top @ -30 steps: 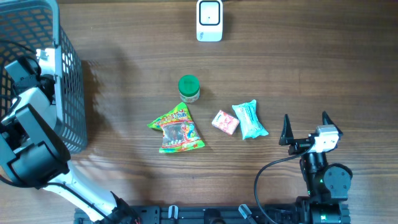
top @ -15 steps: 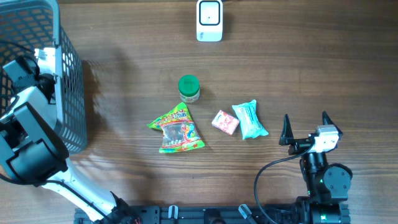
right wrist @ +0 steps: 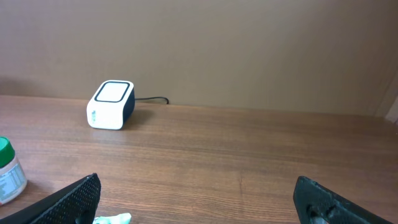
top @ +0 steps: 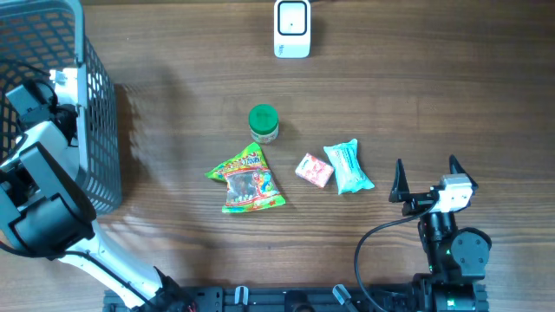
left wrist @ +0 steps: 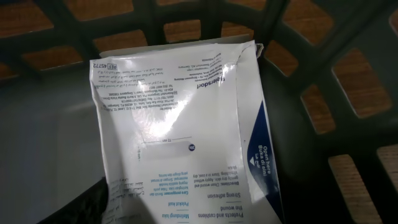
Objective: Scan the item barcode
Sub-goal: 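Reach the left gripper into the basket and grasp the white-blue box, then carry the white-blue box out and lay it on the wipes pack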
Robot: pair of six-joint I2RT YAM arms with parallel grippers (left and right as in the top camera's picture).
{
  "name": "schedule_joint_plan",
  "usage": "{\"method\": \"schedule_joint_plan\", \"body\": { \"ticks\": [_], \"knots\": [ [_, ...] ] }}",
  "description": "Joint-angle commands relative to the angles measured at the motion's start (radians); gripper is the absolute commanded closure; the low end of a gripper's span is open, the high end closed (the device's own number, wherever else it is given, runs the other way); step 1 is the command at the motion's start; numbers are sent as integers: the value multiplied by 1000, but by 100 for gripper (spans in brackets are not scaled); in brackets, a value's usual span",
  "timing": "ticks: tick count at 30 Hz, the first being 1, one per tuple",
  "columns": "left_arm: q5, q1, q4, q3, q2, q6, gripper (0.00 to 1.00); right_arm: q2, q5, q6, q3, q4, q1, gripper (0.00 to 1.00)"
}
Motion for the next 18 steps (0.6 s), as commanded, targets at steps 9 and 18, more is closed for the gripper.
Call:
{"method": "schedule_joint_plan", "body": {
  "ticks": [9, 18],
  "knots": [
    [-19, -1, -23, -39, -291, -97, 40, -2, 10, 16, -1, 2, -4, 0],
    [19, 1, -121, -39, -660, -200, 37, -2, 10, 16, -1, 2, -4, 0]
  ]
}}
